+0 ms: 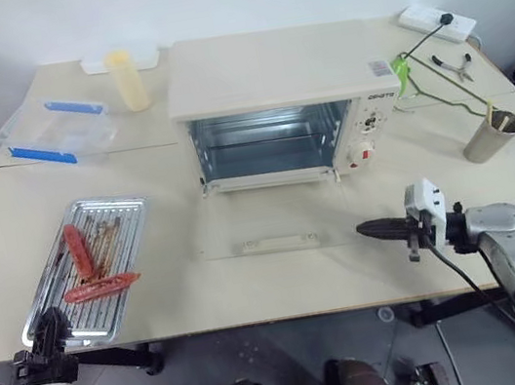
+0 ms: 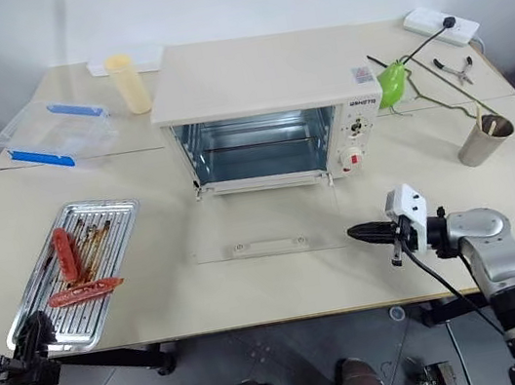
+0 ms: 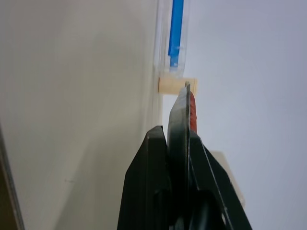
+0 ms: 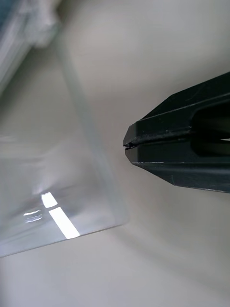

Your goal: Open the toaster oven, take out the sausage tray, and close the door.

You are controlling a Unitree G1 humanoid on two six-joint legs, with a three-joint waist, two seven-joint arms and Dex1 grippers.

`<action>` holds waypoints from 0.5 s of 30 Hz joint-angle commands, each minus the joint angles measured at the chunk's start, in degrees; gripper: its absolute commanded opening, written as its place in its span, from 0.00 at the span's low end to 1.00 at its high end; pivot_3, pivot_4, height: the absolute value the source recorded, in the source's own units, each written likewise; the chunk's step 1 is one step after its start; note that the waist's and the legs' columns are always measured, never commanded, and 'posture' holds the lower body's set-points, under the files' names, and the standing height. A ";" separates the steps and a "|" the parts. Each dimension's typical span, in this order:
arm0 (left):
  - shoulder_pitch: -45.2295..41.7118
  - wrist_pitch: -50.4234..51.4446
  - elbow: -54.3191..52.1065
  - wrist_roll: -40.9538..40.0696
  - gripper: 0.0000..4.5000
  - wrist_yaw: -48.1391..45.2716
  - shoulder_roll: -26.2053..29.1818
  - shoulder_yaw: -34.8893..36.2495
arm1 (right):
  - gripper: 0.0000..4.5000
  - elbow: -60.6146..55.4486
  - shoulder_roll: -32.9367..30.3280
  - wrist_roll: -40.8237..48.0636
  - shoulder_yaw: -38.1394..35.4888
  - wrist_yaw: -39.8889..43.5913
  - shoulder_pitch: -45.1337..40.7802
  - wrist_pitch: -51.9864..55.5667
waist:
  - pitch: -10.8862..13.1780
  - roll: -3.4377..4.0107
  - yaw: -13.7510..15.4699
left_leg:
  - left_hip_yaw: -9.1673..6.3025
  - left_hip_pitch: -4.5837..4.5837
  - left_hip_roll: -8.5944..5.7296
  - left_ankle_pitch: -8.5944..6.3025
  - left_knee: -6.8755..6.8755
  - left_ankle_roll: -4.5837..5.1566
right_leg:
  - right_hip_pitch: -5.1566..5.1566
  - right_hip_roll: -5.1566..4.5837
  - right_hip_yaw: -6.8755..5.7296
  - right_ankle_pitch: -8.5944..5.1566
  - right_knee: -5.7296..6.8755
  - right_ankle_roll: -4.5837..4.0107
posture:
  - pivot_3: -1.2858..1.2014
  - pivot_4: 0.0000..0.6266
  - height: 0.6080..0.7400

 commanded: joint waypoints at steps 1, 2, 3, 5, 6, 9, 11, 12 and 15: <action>0.94 -2.95 -6.05 -0.85 0.00 2.28 -1.07 -1.97 | 0.01 -5.41 1.22 5.09 -2.33 0.69 -0.50 3.94 | 0.00 -0.01 -0.08 | 0.02 0.00 0.00 -0.03 0.00 0.01 | 0.00 0.00 0.06 0.00 -0.01 0.00 | 0.52 0.24 1.00; 1.06 -3.55 -6.68 -0.85 0.00 2.44 -1.17 -2.30 | 0.01 -6.54 1.45 6.53 -2.84 0.60 -0.55 5.82 | 0.00 0.00 -0.09 | 0.02 0.00 0.00 -0.04 0.00 0.01 | -0.01 0.00 0.07 0.00 -0.01 0.00 | 0.52 0.24 1.00; 1.38 -3.95 -7.10 -0.85 0.00 2.59 -0.99 -2.69 | 0.01 -7.86 1.86 8.89 -3.94 -0.30 -0.75 8.77 | 0.00 0.00 -0.10 | 0.02 0.00 0.01 -0.05 0.00 0.00 | -0.01 0.01 0.07 0.00 -0.01 0.00 | 0.52 0.24 1.00; 1.71 -4.71 -7.61 -0.85 0.00 2.87 -0.73 -3.21 | 0.01 -9.77 3.30 13.06 -6.92 -4.00 -1.53 13.33 | -0.01 0.00 -0.09 | 0.01 -0.01 0.04 -0.05 0.00 -0.02 | -0.02 0.05 0.07 0.00 -0.02 0.00 | 0.52 0.24 1.00; 1.82 -5.18 -7.60 -0.85 0.00 3.39 -0.33 -3.49 | 0.01 -10.78 3.10 15.01 -7.88 -4.58 -2.14 16.26 | 0.00 0.00 -0.08 | 0.01 -0.01 0.05 -0.06 0.00 -0.01 | -0.02 0.05 0.08 0.00 -0.02 0.00 | 0.52 0.24 1.00; 1.42 -6.62 -7.91 -0.85 0.00 4.14 -0.15 -4.00 | 0.01 -12.84 2.19 17.12 -8.95 -4.65 -2.93 20.63 | 0.00 0.00 0.01 | 0.02 -0.01 0.05 -0.09 0.00 0.02 | -0.03 0.07 0.13 0.00 -0.05 -0.01 | 0.52 0.24 1.00; 2.04 -6.53 -8.66 -0.85 0.00 4.10 -0.08 -5.13 | 0.01 -13.40 1.35 18.59 -10.35 -4.94 -5.24 22.76 | -0.01 -0.01 0.14 | -0.02 -0.02 0.05 -0.12 0.00 0.02 | -0.02 0.09 0.15 0.00 -0.05 -0.01 | 0.52 0.24 1.00; 2.33 -6.64 -8.97 -0.85 0.00 4.18 -0.13 -5.54 | 0.01 -13.44 1.25 19.37 -11.10 -5.50 -6.52 23.81 | -0.01 -0.01 0.14 | 0.00 -0.02 0.05 -0.14 0.01 0.03 | -0.02 0.10 0.19 0.00 -0.06 -0.01 | 0.52 0.24 1.00; 3.65 -6.36 -9.58 -0.85 0.00 3.80 0.13 -6.73 | 0.01 -13.54 2.29 20.45 -12.71 -8.43 -9.98 25.04 | -0.01 -0.01 0.00 | 0.03 -0.07 0.05 -0.14 0.02 0.04 | -0.08 0.11 0.26 0.00 -0.08 -0.01 | 0.52 0.24 1.00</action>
